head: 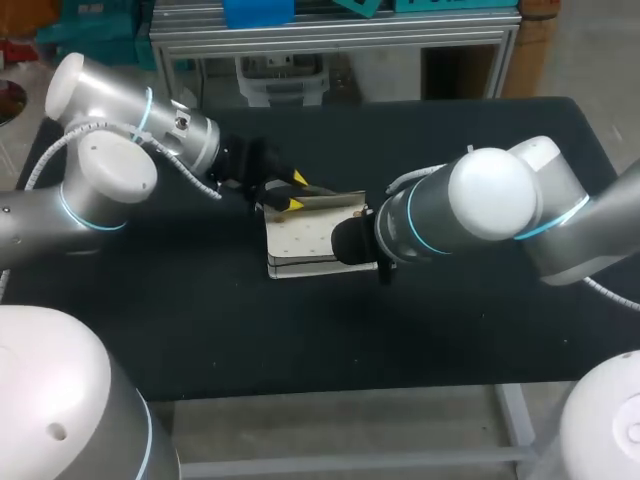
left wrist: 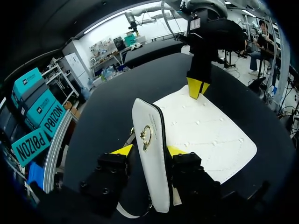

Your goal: Pick up the bag, open it, inspect its contents, close it, and place it on the opposite side

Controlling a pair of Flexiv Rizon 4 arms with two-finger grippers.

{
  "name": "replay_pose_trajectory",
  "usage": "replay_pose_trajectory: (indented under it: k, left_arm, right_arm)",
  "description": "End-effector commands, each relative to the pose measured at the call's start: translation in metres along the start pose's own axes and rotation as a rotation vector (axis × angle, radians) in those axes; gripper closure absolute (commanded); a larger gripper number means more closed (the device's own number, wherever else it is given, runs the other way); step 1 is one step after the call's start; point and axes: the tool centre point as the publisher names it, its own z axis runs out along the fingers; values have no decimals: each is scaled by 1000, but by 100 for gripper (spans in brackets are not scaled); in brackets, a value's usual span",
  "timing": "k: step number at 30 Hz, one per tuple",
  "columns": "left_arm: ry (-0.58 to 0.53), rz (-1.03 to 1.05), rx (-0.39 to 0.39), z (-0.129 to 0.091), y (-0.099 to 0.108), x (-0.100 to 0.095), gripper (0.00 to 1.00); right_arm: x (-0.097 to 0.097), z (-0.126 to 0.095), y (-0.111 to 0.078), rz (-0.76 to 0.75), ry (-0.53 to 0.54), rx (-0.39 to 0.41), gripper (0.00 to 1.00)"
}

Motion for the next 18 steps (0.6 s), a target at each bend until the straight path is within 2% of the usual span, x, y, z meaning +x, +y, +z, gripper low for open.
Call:
replay_pose_trajectory:
  k: [1,6,10,14,17,18]
  left_arm:
    - [15,-9,-5,11,7,-9,59]
    - [23,-20,-15,14,11,-10,59]
    - [34,-24,-25,16,12,-11,63]
    - [42,-30,-27,18,13,-12,59]
    - [51,-33,-34,21,14,-13,63]
    - [54,-34,-38,22,15,-13,71]
  right_arm:
    - [3,1,-2,0,-6,-3,100]
    - [3,1,-2,0,-6,-3,100]
    - [3,1,-2,0,-6,-3,100]
    - [3,1,-2,0,-6,-3,100]
    - [3,1,-2,0,-6,-3,100]
    - [3,1,-2,0,-6,-3,100]
